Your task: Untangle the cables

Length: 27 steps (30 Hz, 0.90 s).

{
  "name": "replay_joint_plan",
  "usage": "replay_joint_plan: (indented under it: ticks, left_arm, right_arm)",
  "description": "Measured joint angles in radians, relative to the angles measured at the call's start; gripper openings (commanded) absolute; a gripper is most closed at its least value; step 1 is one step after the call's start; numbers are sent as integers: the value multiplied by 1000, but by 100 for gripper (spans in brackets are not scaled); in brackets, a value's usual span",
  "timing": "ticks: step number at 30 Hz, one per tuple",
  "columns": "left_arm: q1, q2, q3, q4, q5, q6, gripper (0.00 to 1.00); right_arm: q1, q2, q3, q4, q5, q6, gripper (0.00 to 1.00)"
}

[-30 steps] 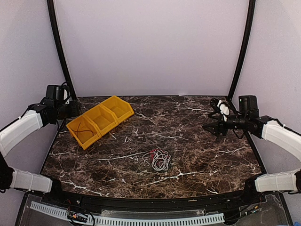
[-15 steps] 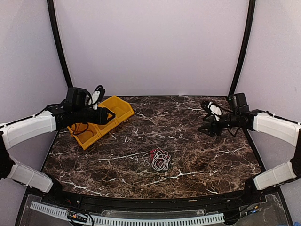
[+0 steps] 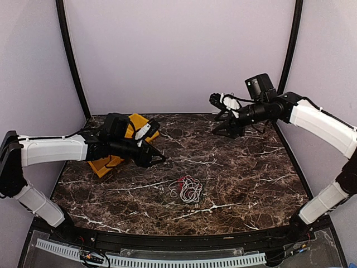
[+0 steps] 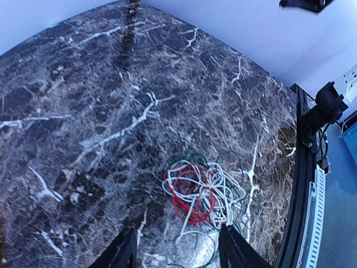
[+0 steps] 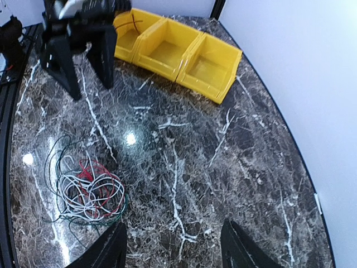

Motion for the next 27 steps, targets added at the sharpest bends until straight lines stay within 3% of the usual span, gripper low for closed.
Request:
replay_joint_plan:
  ticks: [9,17,27]
  left_arm:
    - [-124,60,-46,16,-19,61,51]
    - [-142,169,-27,18,-67,42,51]
    - [-177,211,-25,76,-29,21,47]
  right_arm:
    - [-1,-40,-48,-40,-54,23,61]
    - [-1,-85,-166,-34,-50,31,62]
    - [-1,-93,-232,12,-50,47,62]
